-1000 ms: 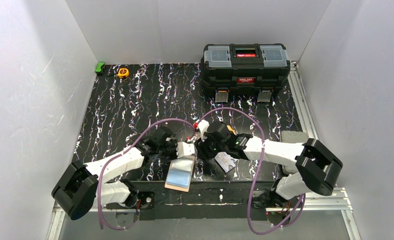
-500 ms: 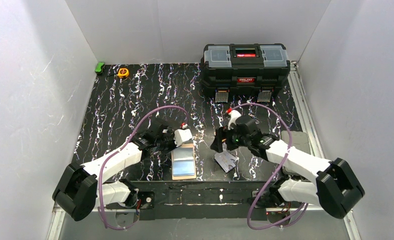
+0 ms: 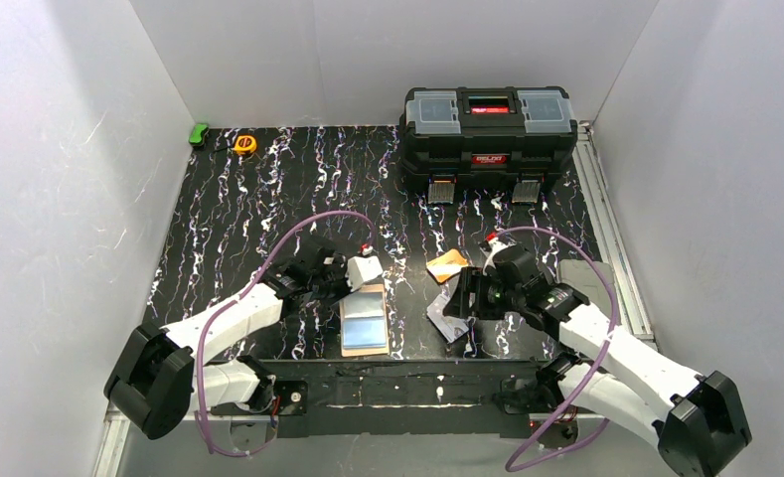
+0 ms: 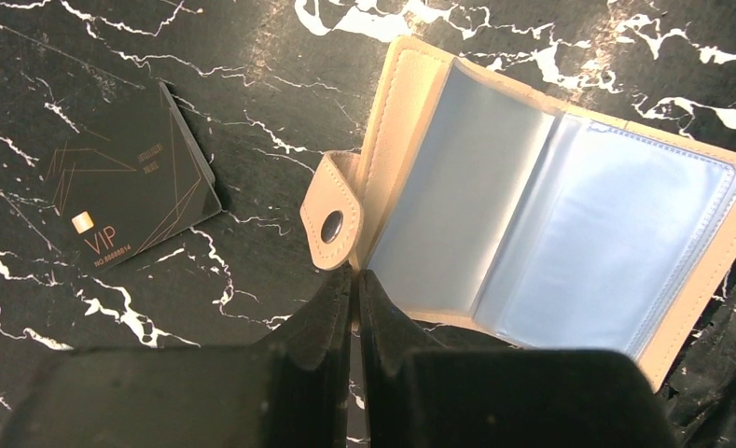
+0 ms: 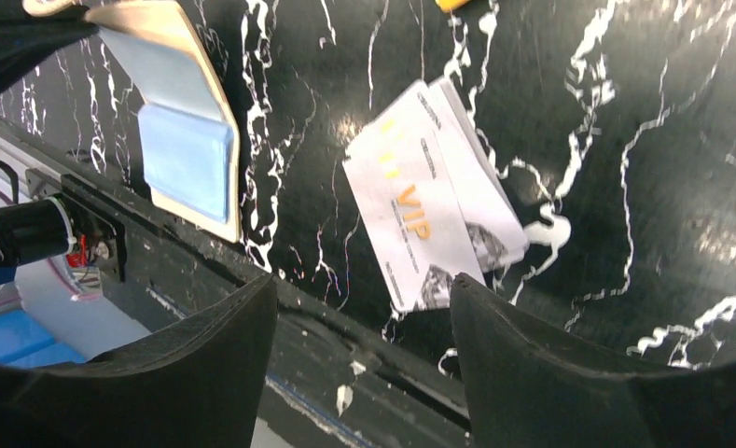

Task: Put the credit cards into the card holder
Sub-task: Place the card holder at the center of the board.

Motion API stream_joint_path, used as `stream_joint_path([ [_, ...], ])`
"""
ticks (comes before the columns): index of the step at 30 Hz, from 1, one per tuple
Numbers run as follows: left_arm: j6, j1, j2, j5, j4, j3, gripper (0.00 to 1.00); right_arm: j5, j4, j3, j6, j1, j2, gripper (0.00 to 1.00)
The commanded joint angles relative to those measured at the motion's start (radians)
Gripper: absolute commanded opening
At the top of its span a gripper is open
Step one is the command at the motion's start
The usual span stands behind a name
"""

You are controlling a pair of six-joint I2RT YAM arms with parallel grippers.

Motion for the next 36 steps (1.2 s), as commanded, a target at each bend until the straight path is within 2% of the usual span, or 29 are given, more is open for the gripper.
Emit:
stream_joint_path([
  [1,-0.011,0.005,-0.002,-0.041,-0.011,-0.014,0.00,-0.044,-0.145,-0.021,0.077,-0.007,-0.046,0.73],
  [5,-0.013,0.005,0.008,-0.064,-0.001,-0.021,0.00,-0.083,-0.133,-0.090,0.113,-0.006,-0.076,0.73],
  [6,-0.012,0.005,0.009,-0.069,0.002,-0.022,0.04,-0.092,-0.116,-0.106,0.122,-0.006,-0.081,0.73],
  [7,-0.010,0.005,0.012,-0.073,0.002,-0.022,0.09,-0.096,-0.101,-0.117,0.128,-0.006,-0.086,0.73],
  [14,0.014,0.005,0.029,-0.109,0.004,-0.004,0.60,-0.090,-0.048,-0.142,0.124,-0.011,-0.036,0.71],
  [15,0.015,0.005,0.028,-0.110,0.000,0.004,0.64,-0.092,-0.037,-0.141,0.119,-0.014,-0.023,0.71],
  [23,0.021,0.005,0.036,-0.117,-0.031,0.057,0.70,-0.137,0.040,-0.144,0.083,-0.062,0.068,0.67],
  [25,0.027,0.004,0.031,-0.123,-0.062,0.081,0.76,-0.146,0.053,-0.149,0.079,-0.073,0.073,0.67],
  [26,0.026,0.005,0.025,-0.122,-0.083,0.100,0.82,-0.149,0.058,-0.153,0.078,-0.078,0.074,0.67],
  [28,0.020,0.005,0.007,-0.103,-0.132,0.133,0.85,-0.156,0.067,-0.158,0.074,-0.090,0.075,0.66],
  [30,0.014,0.005,-0.015,-0.090,-0.168,0.157,0.98,-0.165,0.076,-0.161,0.068,-0.100,0.079,0.65],
  [36,0.017,0.003,-0.058,-0.080,-0.225,0.228,0.98,-0.176,0.080,-0.166,0.058,-0.113,0.080,0.60],
])
